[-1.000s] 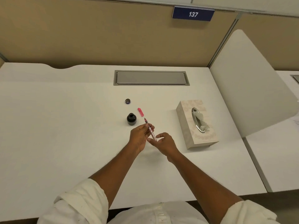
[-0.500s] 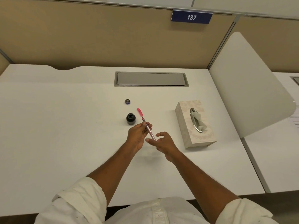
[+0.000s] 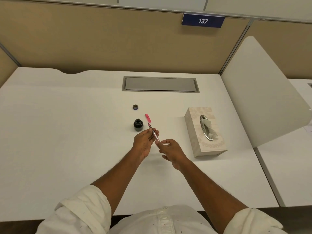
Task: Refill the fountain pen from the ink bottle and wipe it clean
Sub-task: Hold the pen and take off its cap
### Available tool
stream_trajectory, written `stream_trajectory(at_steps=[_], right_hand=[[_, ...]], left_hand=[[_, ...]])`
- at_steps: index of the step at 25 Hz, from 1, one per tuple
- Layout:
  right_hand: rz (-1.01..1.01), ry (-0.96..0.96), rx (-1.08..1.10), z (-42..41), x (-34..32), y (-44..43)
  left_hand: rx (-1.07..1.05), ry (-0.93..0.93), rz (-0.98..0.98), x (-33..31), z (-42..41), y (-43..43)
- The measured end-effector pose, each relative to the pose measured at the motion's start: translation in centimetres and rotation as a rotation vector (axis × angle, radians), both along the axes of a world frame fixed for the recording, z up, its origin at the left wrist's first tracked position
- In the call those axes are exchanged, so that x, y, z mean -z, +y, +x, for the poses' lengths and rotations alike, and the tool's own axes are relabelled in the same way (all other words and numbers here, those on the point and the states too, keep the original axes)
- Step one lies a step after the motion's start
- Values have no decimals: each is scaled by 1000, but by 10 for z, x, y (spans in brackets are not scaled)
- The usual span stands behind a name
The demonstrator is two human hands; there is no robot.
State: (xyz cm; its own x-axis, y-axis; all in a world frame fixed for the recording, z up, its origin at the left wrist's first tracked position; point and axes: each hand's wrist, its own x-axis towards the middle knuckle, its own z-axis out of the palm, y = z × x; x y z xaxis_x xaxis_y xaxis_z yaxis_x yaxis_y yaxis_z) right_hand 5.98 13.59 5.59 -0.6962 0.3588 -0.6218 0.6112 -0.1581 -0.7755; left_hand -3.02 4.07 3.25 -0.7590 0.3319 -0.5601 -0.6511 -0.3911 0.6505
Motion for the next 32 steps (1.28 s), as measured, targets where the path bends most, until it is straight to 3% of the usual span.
stream_trajectory(at_steps=[3,7,11,17,22,32], right_hand=[[-75,1,-67,-2,1,-1],[-1,71,-10,-2,4,-1],[46,21,30,-4,4,-2],[-169,-52,-38,-11,3,-3],[-22,23,6,-15,6,-2],[-34,3,-49,-23,12,-3]], left_hand=[[-26,-6,9,0,-2,-2],[-38,-17,-9,6,-2,-6],[-45,-33,11,10,0,-6],[-74,-46,22,10,-8,-8],[-88,-62,9,13,-13,-11],[-128,-63,15,17,-25,-14]])
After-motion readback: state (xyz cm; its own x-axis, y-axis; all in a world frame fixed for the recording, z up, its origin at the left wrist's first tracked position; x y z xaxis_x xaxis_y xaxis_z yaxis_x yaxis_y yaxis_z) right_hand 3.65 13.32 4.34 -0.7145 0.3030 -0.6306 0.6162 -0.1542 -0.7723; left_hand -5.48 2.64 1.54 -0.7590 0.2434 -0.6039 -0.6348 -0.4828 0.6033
